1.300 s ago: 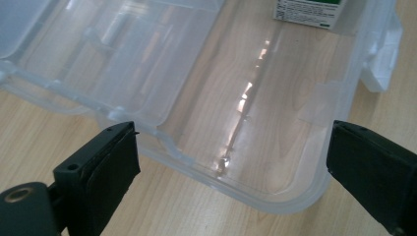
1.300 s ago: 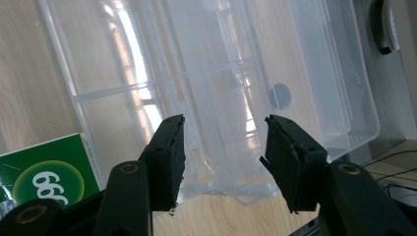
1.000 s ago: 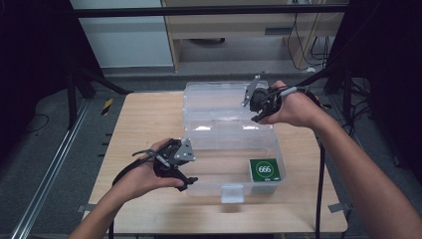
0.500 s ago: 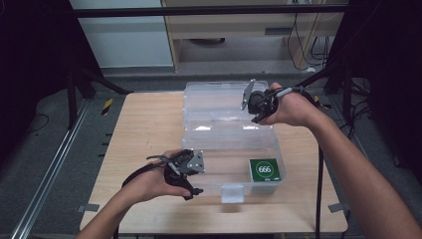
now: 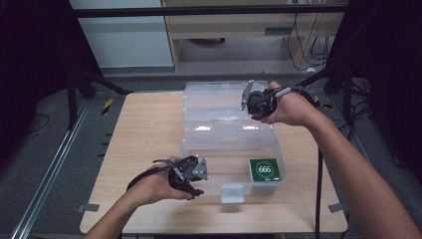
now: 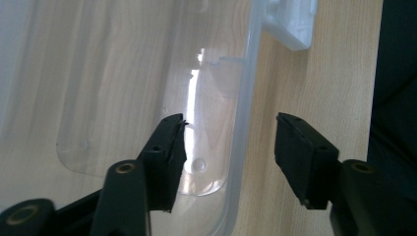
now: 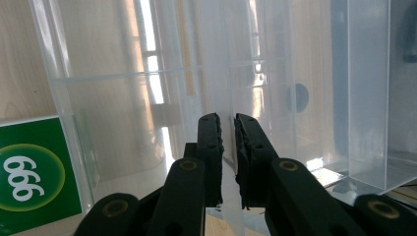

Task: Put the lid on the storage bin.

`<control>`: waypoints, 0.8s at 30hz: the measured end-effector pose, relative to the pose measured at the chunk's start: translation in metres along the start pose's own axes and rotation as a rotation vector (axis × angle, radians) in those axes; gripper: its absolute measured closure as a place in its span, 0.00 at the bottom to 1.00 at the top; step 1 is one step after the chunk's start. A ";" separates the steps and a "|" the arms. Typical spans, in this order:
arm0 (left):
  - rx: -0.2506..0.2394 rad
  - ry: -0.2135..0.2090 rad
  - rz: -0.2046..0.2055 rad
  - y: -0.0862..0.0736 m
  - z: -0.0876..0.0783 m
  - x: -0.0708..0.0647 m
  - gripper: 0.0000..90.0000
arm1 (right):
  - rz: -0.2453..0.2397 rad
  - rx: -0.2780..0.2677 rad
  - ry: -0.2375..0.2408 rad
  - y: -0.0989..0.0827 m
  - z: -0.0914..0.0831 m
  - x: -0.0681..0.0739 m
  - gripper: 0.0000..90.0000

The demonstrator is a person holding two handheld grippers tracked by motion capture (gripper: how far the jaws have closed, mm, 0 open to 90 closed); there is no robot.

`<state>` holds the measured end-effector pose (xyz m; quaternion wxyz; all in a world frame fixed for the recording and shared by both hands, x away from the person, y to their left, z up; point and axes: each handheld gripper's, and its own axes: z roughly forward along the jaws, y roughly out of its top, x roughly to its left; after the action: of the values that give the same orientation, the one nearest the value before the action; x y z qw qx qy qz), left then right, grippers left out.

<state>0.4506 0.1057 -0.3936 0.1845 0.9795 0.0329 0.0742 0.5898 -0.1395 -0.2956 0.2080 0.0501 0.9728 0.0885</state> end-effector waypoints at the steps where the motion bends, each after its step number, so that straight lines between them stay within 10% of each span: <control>1: 0.000 0.000 0.000 0.000 0.000 0.000 0.55 | 0.000 0.000 0.000 0.000 0.000 0.000 0.91; 13: -0.003 -0.035 -0.046 -0.001 0.011 0.002 0.89 | 0.005 0.001 0.000 0.000 0.000 0.000 0.91; 24: -0.018 -0.020 -0.073 -0.003 0.012 0.001 0.91 | -0.007 0.006 -0.004 0.001 0.001 0.001 0.91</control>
<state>0.4538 0.1043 -0.4051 0.1963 0.9766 0.0661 0.0577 0.5896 -0.1386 -0.2967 0.2103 0.0473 0.9728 0.0849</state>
